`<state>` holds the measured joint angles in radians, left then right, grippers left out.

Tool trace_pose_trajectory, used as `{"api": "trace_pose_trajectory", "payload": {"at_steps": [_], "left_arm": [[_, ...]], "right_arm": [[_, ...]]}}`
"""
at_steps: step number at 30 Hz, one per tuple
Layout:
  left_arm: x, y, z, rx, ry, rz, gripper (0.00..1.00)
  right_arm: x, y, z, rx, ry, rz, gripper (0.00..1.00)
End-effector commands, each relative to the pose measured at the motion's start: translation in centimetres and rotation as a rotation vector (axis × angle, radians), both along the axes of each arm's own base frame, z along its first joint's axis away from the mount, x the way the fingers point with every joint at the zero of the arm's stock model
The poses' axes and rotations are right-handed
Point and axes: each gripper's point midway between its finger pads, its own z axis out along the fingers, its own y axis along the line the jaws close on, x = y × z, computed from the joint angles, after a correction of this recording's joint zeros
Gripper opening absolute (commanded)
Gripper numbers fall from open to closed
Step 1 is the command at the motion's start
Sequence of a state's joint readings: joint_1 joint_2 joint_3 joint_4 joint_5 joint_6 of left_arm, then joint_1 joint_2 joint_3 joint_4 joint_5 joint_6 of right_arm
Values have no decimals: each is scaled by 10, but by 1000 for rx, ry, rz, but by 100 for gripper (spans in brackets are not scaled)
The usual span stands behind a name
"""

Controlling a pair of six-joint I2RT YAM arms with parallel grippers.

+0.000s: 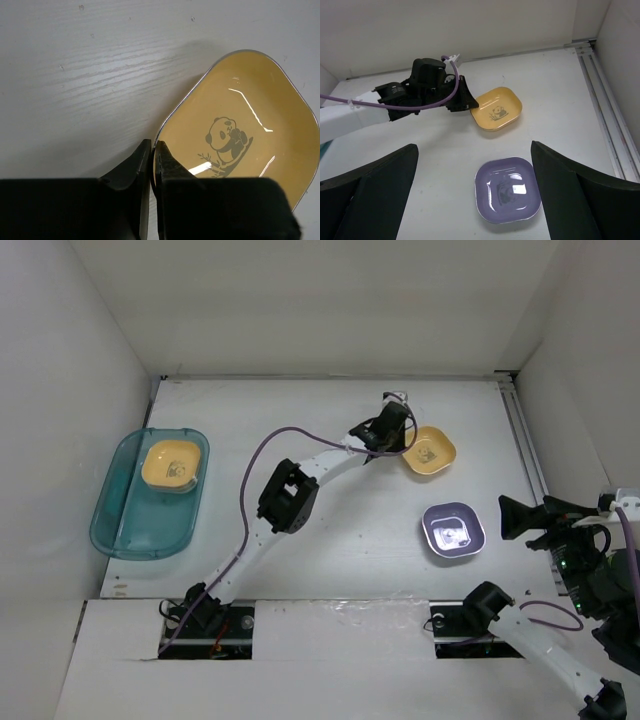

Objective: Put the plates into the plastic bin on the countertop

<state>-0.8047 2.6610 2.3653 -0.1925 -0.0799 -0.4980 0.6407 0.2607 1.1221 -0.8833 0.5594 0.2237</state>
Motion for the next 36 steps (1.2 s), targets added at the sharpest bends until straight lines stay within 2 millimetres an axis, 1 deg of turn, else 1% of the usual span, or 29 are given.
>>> {"api": "trace_pose_trajectory", "payload": {"at_steps": [1, 3, 4, 5, 6, 7, 8, 9, 10, 11, 12, 13, 14, 15, 17, 18, 19, 20, 21, 22, 23, 24, 25, 26, 30, 32, 33, 35, 36], "left_arm": [[4, 11, 50, 4, -67, 44, 0], [2, 28, 69, 22, -82, 101, 0], [2, 44, 120, -21, -130, 140, 0], [4, 77, 110, 16, -105, 240, 0], [3, 98, 122, 10, -99, 297, 0], [2, 121, 135, -6, -99, 358, 0], [-1, 172, 158, -29, -94, 450, 0], [-5, 197, 168, -70, -71, 516, 0], [-8, 224, 176, -89, -62, 568, 0], [-21, 253, 216, -157, -95, 607, 0], [-26, 296, 199, -121, -71, 677, 0], [-35, 319, 204, -121, -71, 721, 0], [-42, 337, 210, -130, -83, 749, 0], [-56, 374, 218, -139, -98, 811, 0], [-73, 416, 213, -104, -78, 895, 0], [-86, 430, 221, -130, -81, 896, 0], [-94, 472, 199, -116, -32, 984, 0], [-97, 487, 196, -127, -38, 993, 0], [-105, 502, 188, -119, -23, 1010, 0], [-118, 532, 177, -116, -6, 1078, 0], [-122, 544, 170, -104, 9, 1098, 0], [-128, 555, 162, -98, 39, 1129, 0], [-133, 564, 159, -102, 56, 1166, 0], [-142, 579, 147, -108, 90, 1242, 0], [-155, 592, 136, -166, 83, 1381, 0], [-162, 601, 135, -179, 59, 1463, 0], [-164, 602, 130, -189, 65, 1493, 0], [-160, 604, 132, -235, 41, 1526, 0], [-157, 606, 136, -249, 20, 1537, 0]], "right_arm": [[-3, -5, 7, 0, -24, -12, 100], [-2, -4, 3, -5, -16, -12, 100], [1, -2, 1, -8, -13, -12, 100], [3, -1, 0, -5, -16, -12, 100], [7, 6, -8, -17, -1, 5, 100], [13, 12, -9, -28, 1, 16, 100], [18, 21, -13, -36, 14, 45, 100], [22, 26, -15, -49, 33, 56, 100], [35, 36, -27, -97, 101, 57, 100], [42, 44, -37, -131, 154, 71, 100], [48, 48, -41, -160, 196, 72, 100], [54, 56, -50, -165, 252, 80, 100], [64, 68, -64, -188, 332, 89, 100], [68, 82, -80, -194, 378, 137, 100], [76, 99, -103, -183, 438, 174, 100], [81, 109, -105, -136, 422, 190, 100], [82, 115, -112, -115, 431, 209, 100], [83, 117, -132, -119, 460, 204, 100], [86, 119, -126, -89, 410, 209, 100], [86, 123, -129, -81, 403, 226, 100], [86, 126, -137, -82, 414, 240, 100], [87, 126, -132, -70, 393, 242, 100], [89, 125, -136, -73, 401, 232, 100], [89, 125, -136, -73, 401, 232, 100], [92, 130, -152, -90, 455, 234, 100], [94, 128, -162, -101, 483, 215, 100], [94, 128, -162, -101, 484, 215, 100], [94, 129, -171, -111, 502, 213, 100], [96, 130, -169, -105, 492, 214, 100]]}}
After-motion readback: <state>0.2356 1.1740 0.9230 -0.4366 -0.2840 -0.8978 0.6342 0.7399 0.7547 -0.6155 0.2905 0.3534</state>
